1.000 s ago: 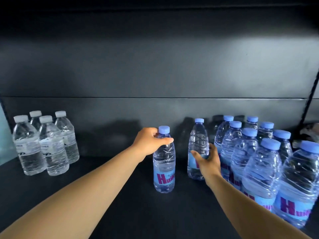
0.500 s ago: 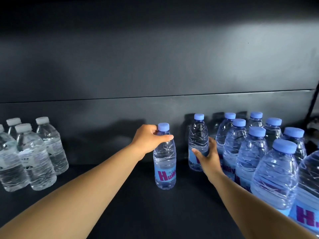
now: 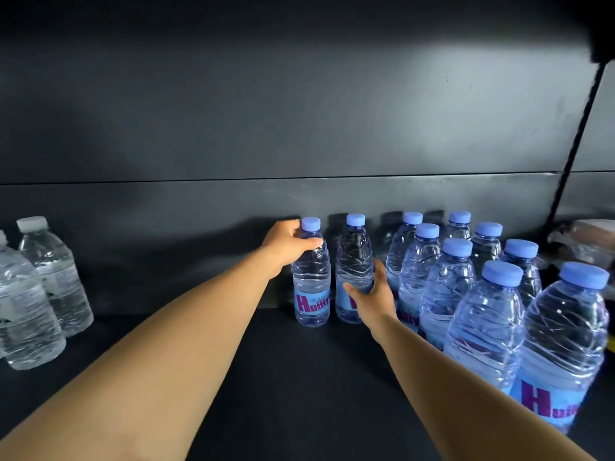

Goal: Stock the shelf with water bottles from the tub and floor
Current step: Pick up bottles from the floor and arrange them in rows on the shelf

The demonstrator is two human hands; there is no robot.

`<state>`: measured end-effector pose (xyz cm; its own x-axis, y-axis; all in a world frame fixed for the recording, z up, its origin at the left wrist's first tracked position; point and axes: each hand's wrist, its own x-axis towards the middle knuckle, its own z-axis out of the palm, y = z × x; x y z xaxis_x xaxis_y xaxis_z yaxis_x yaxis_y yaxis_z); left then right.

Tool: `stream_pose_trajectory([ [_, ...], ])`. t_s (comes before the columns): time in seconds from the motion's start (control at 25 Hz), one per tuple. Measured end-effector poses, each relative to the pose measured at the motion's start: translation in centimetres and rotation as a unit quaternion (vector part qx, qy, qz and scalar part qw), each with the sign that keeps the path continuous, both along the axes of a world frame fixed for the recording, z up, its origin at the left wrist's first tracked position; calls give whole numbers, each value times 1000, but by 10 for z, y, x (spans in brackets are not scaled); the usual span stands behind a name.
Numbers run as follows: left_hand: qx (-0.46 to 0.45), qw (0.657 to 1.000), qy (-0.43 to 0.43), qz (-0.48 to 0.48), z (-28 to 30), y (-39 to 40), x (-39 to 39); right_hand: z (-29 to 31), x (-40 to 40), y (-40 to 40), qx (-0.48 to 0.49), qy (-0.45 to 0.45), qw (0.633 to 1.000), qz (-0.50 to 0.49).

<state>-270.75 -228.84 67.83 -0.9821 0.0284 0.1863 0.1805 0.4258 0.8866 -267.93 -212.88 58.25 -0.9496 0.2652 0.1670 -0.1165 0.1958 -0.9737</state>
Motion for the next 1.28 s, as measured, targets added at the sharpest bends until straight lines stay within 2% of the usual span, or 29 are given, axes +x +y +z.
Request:
stream_pose_trajectory([
  [0.2, -27, 999, -19, -38, 8, 0, -6, 3, 2, 3, -6, -16, 1000, 16],
  [0.64, -62, 998, -1, 16, 2, 3, -17, 4, 8, 3, 17, -27, 999, -6],
  [0.76, -156, 986, 30, 52, 6, 3, -10, 16, 17, 5, 58, -40, 997, -7],
  [0.92, -293, 953, 44, 68, 23, 1, 18, 59, 38, 10, 196, -6, 981, 11],
  [0.96, -336, 938, 47, 64, 30, 0, 28, 73, 45, 12, 234, -1, 972, 12],
  [1.04, -457, 886, 60, 57, 45, -3, 49, 101, 58, 15, 304, 6, 952, 19],
  [1.12, -544, 834, 73, 59, 64, -4, 78, 131, 74, 19, 376, 5, 926, 31],
  [1.2, -594, 798, 77, 67, 83, -4, 109, 157, 94, 21, 449, 1, 893, 43],
  [1.28, -633, 767, 66, 80, 97, -6, 140, 176, 116, 21, 540, 9, 840, 45],
])
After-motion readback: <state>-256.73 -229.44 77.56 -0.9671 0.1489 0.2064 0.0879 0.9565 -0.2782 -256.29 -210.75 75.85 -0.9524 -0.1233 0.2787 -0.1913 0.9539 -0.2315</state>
